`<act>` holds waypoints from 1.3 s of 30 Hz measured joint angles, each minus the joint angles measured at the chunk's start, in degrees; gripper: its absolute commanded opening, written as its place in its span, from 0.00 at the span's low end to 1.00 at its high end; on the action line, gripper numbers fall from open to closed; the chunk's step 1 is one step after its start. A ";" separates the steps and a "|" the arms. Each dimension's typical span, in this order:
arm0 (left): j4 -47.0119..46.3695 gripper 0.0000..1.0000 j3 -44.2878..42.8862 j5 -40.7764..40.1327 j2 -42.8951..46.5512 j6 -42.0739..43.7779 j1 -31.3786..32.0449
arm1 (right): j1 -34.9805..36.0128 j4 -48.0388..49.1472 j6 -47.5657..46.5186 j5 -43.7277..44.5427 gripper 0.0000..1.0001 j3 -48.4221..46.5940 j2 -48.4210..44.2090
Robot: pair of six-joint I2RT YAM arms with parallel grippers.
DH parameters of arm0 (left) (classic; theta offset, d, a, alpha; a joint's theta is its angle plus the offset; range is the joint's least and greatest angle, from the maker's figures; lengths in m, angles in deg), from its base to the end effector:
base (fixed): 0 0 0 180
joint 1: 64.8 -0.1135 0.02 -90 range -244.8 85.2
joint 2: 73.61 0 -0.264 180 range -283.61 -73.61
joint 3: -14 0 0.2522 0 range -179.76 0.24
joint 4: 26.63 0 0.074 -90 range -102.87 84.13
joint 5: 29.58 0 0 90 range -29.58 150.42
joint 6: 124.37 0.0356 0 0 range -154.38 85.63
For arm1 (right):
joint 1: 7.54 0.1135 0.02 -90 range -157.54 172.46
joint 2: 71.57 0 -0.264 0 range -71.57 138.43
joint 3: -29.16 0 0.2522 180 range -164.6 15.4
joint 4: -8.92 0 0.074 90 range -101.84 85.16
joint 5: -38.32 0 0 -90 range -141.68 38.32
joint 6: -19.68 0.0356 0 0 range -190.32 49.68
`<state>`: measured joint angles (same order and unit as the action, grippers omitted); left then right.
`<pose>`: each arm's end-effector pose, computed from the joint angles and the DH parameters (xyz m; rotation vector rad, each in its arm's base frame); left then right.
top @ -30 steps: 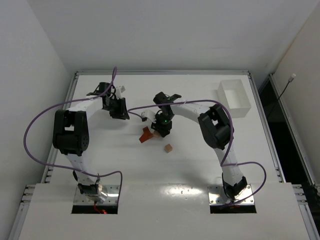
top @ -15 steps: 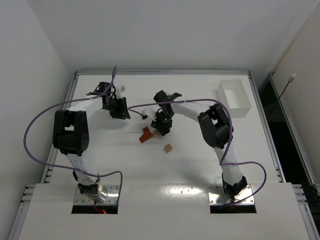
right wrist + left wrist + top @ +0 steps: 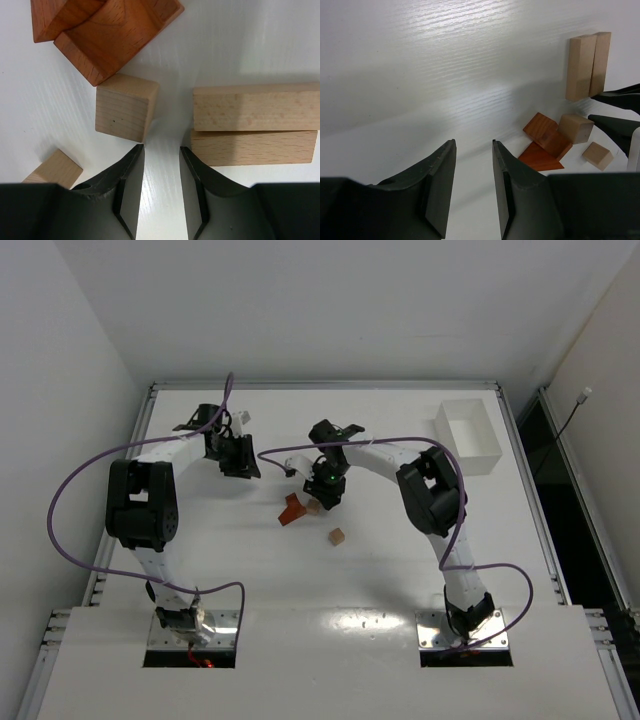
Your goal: Build the wood block tower
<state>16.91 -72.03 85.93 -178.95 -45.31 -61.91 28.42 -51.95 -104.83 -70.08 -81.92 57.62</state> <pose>0.3750 -0.0343 0.1903 -0.0415 2.6518 -0.6721 0.3553 0.2717 0.1339 -1.7201 2.3562 0.4760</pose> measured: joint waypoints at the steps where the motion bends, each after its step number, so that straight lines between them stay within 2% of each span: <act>1: 0.00 0.32 0.00 0.00 0.00 0.00 0.00 | 0.00 0.00 0.00 0.02 0.32 0.00 0.00; 4: 0.00 0.32 0.00 0.00 0.00 -0.04 0.00 | 0.00 0.00 -0.13 0.02 0.15 0.00 0.02; 5: 0.00 0.32 0.00 0.00 0.00 -0.04 0.00 | 0.00 -0.09 -0.22 0.00 0.06 0.00 0.04; 8: 0.00 0.32 0.00 0.00 0.00 -0.07 0.00 | 0.20 -0.59 -0.79 -0.17 0.00 0.17 0.07; 14: -0.02 0.32 0.00 0.00 -0.02 -0.07 0.00 | 1.60 -0.31 -2.67 -1.53 0.00 5.84 -3.34; 18: -0.09 0.32 0.00 0.00 -0.02 -0.07 0.00 | 3.98 0.11 -3.10 -2.36 0.00 12.48 -9.44; 21: -0.11 0.28 0.00 -0.11 0.00 -0.13 0.00 | 5.11 0.35 -0.48 -1.40 0.00 15.76 -14.95; 28: -0.35 0.26 0.31 -3.13 0.72 -0.52 0.13 | 1.22 5.38 15.65 7.78 0.00 17.25 -20.37; 34: -1.25 0.16 2.91 -9.11 5.20 -2.95 0.13 | 0.31 8.59 31.98 22.62 0.00 17.29 -20.39; 39: -2.05 0.16 6.25 -13.42 9.42 -5.81 0.13 | 0.44 9.81 40.00 29.16 0.00 14.29 -17.14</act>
<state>14.86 -65.78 72.51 -169.52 -51.13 -61.77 28.86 -42.14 -64.83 -40.92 -67.62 40.48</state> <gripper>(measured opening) 0.163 0.000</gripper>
